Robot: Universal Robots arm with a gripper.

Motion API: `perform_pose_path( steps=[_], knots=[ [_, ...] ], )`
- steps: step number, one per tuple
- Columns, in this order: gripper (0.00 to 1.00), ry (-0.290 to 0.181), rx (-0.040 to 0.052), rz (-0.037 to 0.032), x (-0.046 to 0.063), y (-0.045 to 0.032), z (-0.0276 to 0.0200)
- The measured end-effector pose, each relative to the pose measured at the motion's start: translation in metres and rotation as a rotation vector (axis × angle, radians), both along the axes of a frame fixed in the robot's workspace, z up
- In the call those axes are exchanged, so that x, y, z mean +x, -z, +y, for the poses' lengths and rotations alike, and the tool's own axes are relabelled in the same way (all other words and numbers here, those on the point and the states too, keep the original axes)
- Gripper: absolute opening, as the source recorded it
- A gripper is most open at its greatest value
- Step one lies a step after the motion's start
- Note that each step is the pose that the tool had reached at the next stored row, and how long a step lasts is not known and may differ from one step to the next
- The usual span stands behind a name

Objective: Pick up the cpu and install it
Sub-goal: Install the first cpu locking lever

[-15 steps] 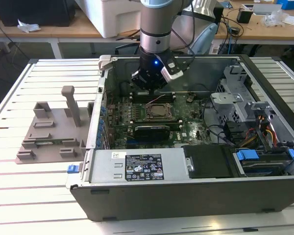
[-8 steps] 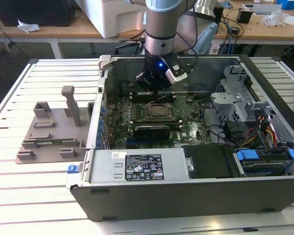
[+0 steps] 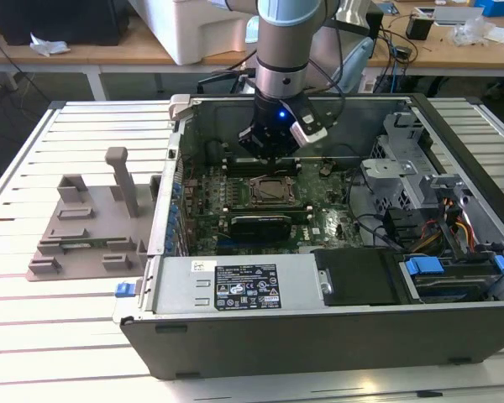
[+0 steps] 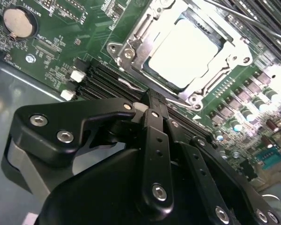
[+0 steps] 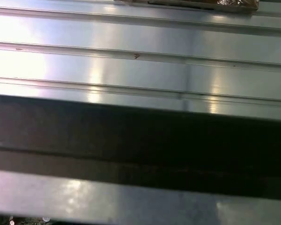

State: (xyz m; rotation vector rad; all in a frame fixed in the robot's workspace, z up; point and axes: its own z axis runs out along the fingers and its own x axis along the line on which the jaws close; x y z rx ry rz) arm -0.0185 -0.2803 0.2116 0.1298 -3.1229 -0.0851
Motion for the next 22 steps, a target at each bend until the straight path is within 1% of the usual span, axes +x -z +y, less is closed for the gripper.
perform_pose_path(
  steps=[3,5,12,18,22],
  knots=[
    [0.11,0.0,0.0,0.0,0.003,0.0028,0.0],
    [0.11,0.0,0.0,0.0,0.009,0.0058,-0.0003],
    [0.11,0.0,-0.0003,0.0002,0.011,0.0073,-0.0045],
    [0.11,0.0,-0.0005,0.0,0.015,0.0097,-0.0043],
    [0.11,0.0,-0.0012,0.0001,0.015,0.0104,-0.0028]
  ],
)
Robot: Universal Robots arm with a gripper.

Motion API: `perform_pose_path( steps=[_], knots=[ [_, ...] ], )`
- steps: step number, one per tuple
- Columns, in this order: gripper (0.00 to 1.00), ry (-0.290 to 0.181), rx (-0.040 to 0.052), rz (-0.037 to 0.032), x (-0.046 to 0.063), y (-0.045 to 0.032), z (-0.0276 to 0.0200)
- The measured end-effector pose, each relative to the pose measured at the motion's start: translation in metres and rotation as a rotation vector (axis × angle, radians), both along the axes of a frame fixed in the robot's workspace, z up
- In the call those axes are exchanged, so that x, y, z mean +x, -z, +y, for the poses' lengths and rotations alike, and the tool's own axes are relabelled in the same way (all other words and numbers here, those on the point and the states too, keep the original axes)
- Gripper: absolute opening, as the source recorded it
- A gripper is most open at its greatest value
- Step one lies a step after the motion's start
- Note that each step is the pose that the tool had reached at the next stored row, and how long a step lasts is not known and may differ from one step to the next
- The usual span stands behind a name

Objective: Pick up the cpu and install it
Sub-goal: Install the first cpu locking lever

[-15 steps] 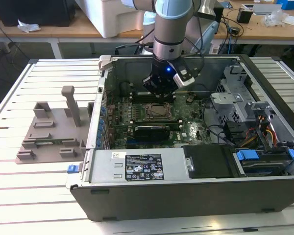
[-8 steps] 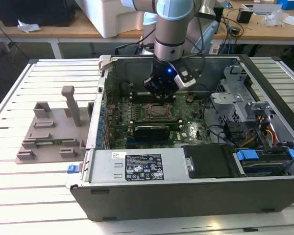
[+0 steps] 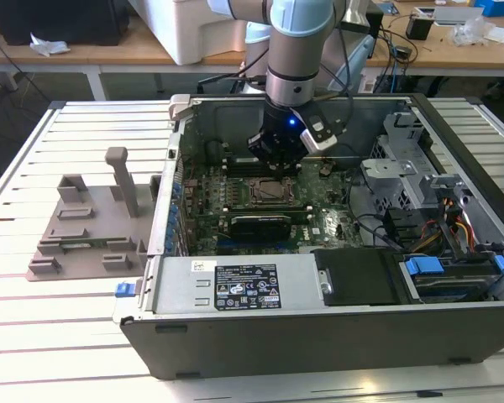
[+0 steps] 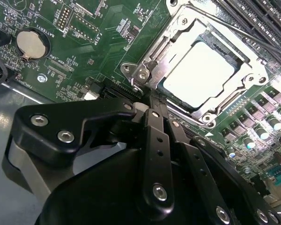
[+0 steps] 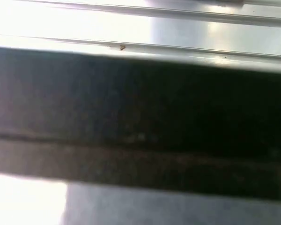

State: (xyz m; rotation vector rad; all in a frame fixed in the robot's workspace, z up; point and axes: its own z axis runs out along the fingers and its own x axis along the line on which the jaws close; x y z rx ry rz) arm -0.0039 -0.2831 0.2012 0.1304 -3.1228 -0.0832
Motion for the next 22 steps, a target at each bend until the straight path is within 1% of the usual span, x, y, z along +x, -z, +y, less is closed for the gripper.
perform_pose_path(
  steps=[2,4,6,8,10,13,14,15,18,19,20,22],
  knots=[
    [0.11,0.0,0.0008,-0.0003,0.0,0.0002,0.0021],
    [0.11,-0.001,0.0014,-0.0012,0.0,-0.0014,0.0024],
    [0.11,0.0,-0.0009,-0.0015,0.0,-0.0062,0.0024],
    [0.11,0.0,-0.0069,-0.0023,0.0,-0.0114,0.0023],
    [0.11,-0.001,-0.0257,-0.0029,0.0,-0.0136,0.002],
    [0.11,-0.001,-0.0672,-0.0031,0.0,-0.0143,-0.0002],
    [0.11,-0.001,-0.0768,-0.0031,0.0,-0.0144,-0.0015],
    [0.11,-0.001,-0.0883,-0.003,0.0,-0.0144,-0.0043],
    [0.11,-0.001,-0.1006,-0.0031,0.0,-0.0144,-0.0106],
    [0.11,-0.001,-0.103,-0.003,0.0,-0.0144,-0.0129],
    [0.11,-0.001,-0.1043,-0.003,0.0,-0.0144,-0.0156],
    [0.11,-0.001,-0.1044,-0.0031,0.0,-0.0144,-0.0187]
  ],
)
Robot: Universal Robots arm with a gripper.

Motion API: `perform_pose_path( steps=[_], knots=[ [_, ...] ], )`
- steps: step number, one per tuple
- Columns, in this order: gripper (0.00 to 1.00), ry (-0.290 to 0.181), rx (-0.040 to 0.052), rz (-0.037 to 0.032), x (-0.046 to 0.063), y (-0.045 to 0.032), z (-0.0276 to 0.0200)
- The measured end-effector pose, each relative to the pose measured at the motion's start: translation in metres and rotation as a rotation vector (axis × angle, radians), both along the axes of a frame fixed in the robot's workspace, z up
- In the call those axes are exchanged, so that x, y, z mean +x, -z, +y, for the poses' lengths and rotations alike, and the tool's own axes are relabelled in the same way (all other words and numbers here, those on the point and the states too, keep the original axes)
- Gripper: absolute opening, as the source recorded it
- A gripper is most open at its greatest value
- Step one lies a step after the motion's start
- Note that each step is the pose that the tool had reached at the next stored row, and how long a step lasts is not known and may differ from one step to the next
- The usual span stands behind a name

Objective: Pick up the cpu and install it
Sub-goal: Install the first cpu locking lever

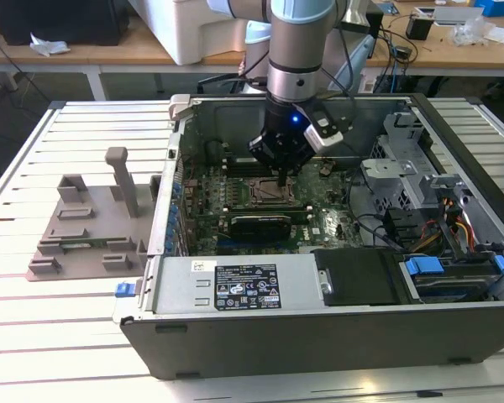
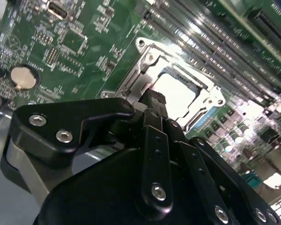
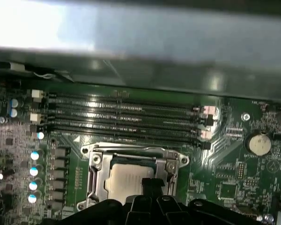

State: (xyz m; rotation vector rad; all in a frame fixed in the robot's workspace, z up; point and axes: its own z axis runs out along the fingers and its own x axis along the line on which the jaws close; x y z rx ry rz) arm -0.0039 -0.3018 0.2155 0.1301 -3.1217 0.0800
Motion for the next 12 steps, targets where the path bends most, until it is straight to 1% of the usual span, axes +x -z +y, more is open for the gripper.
perform_pose_path(
  steps=[2,6,7,8,11,12],
  knots=[
    [0.11,0.0,0.0001,0.0,0.0,-0.0002,-0.0018],
    [0.11,0.0,-0.0001,0.0001,0.0,-0.0038,-0.0022],
    [0.11,0.0,0.0,0.0,0.0,-0.0073,-0.0022],
    [0.11,0.0,-0.0001,0.0,0.0,-0.0142,-0.0022],
    [0.11,0.0,0.0,0.0,0.0,-0.0228,-0.0022],
    [0.11,0.0,0.0,0.0,0.0,-0.0282,-0.0022]
  ],
)
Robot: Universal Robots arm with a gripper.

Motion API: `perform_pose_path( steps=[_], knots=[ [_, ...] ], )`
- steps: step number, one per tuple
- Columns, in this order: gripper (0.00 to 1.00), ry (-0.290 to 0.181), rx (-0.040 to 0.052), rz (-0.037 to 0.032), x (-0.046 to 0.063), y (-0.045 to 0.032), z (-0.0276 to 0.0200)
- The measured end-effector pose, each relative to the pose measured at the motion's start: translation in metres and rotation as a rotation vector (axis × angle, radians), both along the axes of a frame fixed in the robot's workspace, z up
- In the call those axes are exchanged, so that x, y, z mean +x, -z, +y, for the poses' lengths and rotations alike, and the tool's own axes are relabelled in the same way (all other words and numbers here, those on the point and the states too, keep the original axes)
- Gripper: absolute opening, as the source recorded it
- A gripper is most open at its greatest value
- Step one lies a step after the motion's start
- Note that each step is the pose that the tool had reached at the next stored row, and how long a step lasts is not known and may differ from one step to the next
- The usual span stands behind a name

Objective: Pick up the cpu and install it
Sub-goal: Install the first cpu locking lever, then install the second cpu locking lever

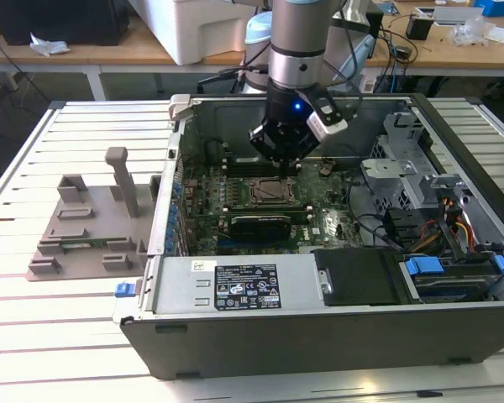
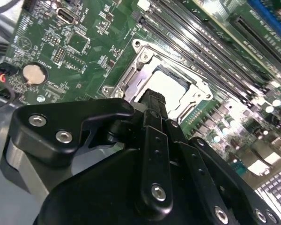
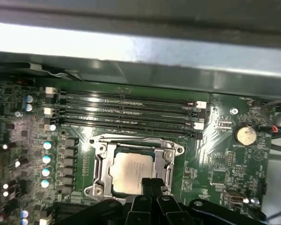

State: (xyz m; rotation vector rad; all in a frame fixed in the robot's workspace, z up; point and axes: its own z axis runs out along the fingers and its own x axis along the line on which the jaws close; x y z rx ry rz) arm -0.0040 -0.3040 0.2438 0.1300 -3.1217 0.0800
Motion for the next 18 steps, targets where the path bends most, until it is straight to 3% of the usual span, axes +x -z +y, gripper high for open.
perform_pose_path(
  steps=[6,15,18],
  knots=[
    [0.11,0.0,-0.0001,0.0001,0.0,-0.0156,0.0],
    [0.11,0.0,-0.0001,0.0,0.0,-0.0166,-0.0001],
    [0.11,0.0,-0.0002,0.0001,0.0,-0.0166,-0.0039]
  ],
)
